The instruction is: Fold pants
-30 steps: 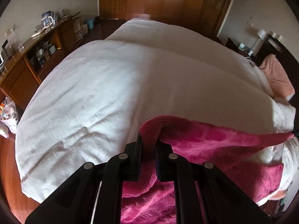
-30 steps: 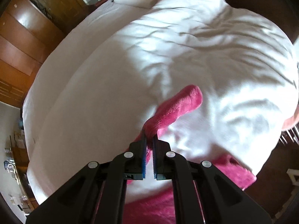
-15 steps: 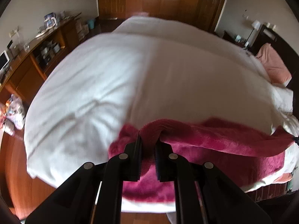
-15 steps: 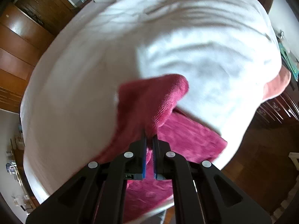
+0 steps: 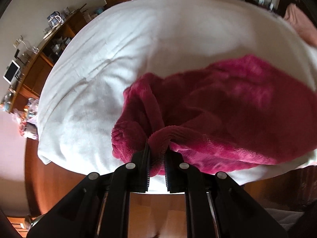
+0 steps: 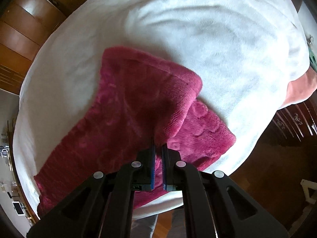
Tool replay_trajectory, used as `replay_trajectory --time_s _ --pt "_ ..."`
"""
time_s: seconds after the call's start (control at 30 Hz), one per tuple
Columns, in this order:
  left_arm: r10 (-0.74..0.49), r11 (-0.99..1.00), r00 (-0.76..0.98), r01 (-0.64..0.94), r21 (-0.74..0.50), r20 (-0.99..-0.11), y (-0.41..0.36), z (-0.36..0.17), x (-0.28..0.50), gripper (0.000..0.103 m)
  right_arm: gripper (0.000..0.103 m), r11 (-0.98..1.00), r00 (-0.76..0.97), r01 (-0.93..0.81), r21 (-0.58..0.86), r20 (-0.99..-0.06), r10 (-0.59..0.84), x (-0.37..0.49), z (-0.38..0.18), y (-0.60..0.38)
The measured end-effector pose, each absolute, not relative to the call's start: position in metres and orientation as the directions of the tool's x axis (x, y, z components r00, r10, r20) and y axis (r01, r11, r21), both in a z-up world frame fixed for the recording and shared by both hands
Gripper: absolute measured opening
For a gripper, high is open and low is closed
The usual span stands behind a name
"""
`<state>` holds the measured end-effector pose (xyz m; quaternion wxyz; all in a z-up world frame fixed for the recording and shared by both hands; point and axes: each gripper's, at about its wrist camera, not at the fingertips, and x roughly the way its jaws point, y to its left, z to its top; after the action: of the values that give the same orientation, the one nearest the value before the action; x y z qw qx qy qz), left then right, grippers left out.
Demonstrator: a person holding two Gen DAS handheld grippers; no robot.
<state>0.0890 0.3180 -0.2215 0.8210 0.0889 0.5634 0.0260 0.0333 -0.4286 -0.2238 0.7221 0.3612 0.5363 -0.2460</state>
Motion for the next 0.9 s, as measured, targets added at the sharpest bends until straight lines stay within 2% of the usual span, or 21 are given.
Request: replay_trajectory --time_s 0.2,0.27,0.33,0.37,0.4,0.47,0.57,0.6,0.63,0.67,0.7,0.9 --pt "0.228 0.968 0.293 0.034 0.249 -0.928 0.321 -0.253 0.086 0.014 0.005 0.657 0.305 0.705 0.267 -0.951 0.059 0.027 -0.238 -0.435" --pt "0.212 0.975 0.292 0.009 0.224 -0.933 0.324 -0.254 0.082 0.014 0.005 0.663 0.329 0.683 0.306 -0.94 0.094 0.026 -0.24 -0.436" --pt "0.182 0.983 0.307 -0.031 0.182 -0.934 0.33 -0.246 0.077 0.014 0.01 0.657 0.357 0.672 0.341 -0.927 0.117 0.024 -0.239 -0.44" --pt "0.179 0.984 0.308 -0.038 0.176 -0.934 0.331 -0.244 0.076 0.014 0.019 0.649 0.371 0.671 0.359 -0.92 0.126 0.023 -0.239 -0.442" --pt "0.177 0.984 0.308 -0.047 0.171 -0.935 0.333 -0.242 0.074 0.014 0.037 0.635 0.392 0.671 0.382 -0.91 0.134 0.023 -0.238 -0.446" --pt "0.183 0.983 0.302 -0.052 0.176 -0.935 0.334 -0.24 0.072 0.014 0.05 0.617 0.429 0.671 0.41 -0.894 0.128 0.022 -0.237 -0.449" --pt "0.199 0.98 0.299 -0.051 0.193 -0.933 0.331 -0.24 0.077 0.014 0.049 0.595 0.454 0.676 0.435 -0.882 0.128 0.03 -0.24 -0.457" --pt "0.203 0.979 0.301 -0.051 0.197 -0.932 0.328 -0.239 0.079 0.014 0.044 0.593 0.455 0.675 0.439 -0.881 0.134 0.033 -0.242 -0.459" --pt "0.209 0.978 0.304 -0.049 0.204 -0.929 0.325 -0.236 0.079 0.014 0.034 0.597 0.449 0.674 0.435 -0.883 0.137 0.037 -0.243 -0.46" --pt "0.223 0.974 0.307 -0.044 0.22 -0.925 0.321 -0.234 0.081 0.014 0.011 0.604 0.432 0.679 0.418 -0.892 0.132 0.042 -0.243 -0.461" --pt "0.232 0.972 0.31 -0.043 0.23 -0.922 0.319 -0.232 0.082 0.014 0.006 0.614 0.414 0.683 0.396 -0.902 0.121 0.045 -0.242 -0.461" --pt "0.254 0.967 0.314 -0.06 0.248 -0.915 0.319 -0.23 0.087 0.014 0.005 0.685 0.439 0.643 0.342 -0.898 0.036 0.022 -0.199 -0.451"
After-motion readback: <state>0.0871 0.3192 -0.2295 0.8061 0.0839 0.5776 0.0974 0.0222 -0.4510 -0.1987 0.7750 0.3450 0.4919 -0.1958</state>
